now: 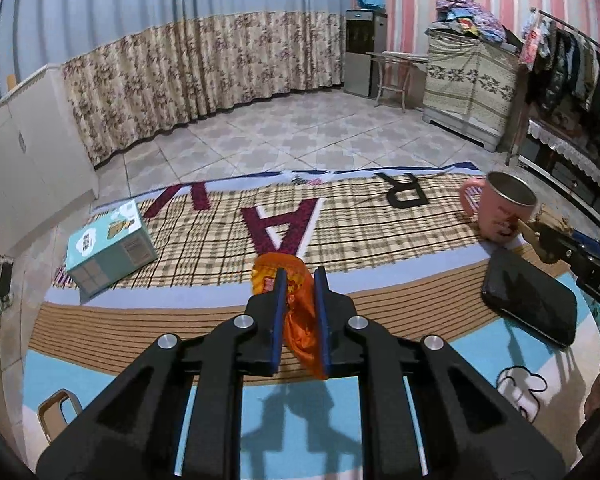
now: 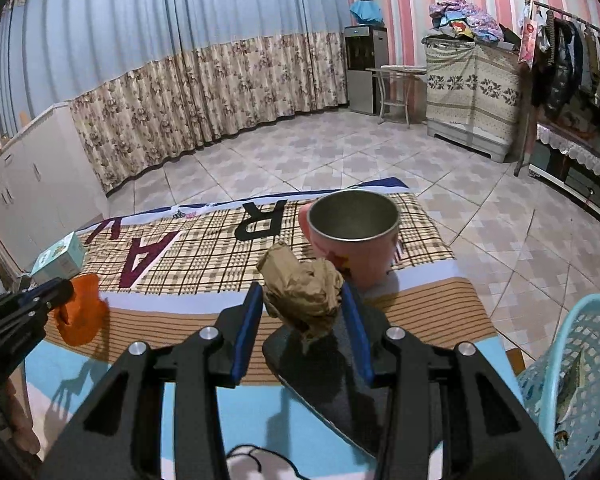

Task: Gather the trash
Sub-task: 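Carry the chip bag and brown paper over the blue basket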

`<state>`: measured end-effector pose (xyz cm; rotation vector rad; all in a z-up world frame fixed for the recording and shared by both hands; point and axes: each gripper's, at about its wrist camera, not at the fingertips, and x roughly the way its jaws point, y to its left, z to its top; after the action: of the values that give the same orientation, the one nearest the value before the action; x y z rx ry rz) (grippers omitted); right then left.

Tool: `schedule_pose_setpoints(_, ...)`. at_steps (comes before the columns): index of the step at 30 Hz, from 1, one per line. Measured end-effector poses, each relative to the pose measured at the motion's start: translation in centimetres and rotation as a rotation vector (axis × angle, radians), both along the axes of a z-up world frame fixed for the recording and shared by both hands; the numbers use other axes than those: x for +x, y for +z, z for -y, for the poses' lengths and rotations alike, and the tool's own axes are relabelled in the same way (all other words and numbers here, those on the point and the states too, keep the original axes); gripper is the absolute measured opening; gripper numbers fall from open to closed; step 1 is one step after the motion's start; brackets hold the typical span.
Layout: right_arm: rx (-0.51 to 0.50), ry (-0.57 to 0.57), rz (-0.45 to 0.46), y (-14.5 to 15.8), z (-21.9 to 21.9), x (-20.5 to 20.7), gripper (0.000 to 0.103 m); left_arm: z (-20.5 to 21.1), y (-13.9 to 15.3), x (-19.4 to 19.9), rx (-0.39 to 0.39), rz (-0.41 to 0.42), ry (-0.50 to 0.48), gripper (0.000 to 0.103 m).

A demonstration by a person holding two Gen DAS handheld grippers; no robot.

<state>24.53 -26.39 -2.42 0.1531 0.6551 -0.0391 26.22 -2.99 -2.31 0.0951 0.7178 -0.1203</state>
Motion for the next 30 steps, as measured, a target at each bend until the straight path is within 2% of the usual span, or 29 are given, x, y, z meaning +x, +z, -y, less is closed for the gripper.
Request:
schedule_pose_setpoints(6,-0.015,0.001,0.014,1.2,1.5,-1.6,0.041,3.4,1.1,-1.8,0.025,0.037,-0.085,0.012)
schedule_pose_setpoints(13,-0.037,-0.05,0.031,2.9,5.5,-4.9,0.041,9.2,2.1,-4.7,0.042,0.065,-0.216,0.012)
schedule_pose_setpoints(25,-0.017,-0.255,0.051,3.6,15.2,-13.2,0.041,20.1,4.4,-10.3,-0.001,0.113,-0.405,0.012)
schedule_pose_setpoints(30,-0.049,-0.376,0.045,3.3,19.7,-16.2,0.041,24.1,4.7,-12.1,-0.007,0.118,-0.463,0.012)
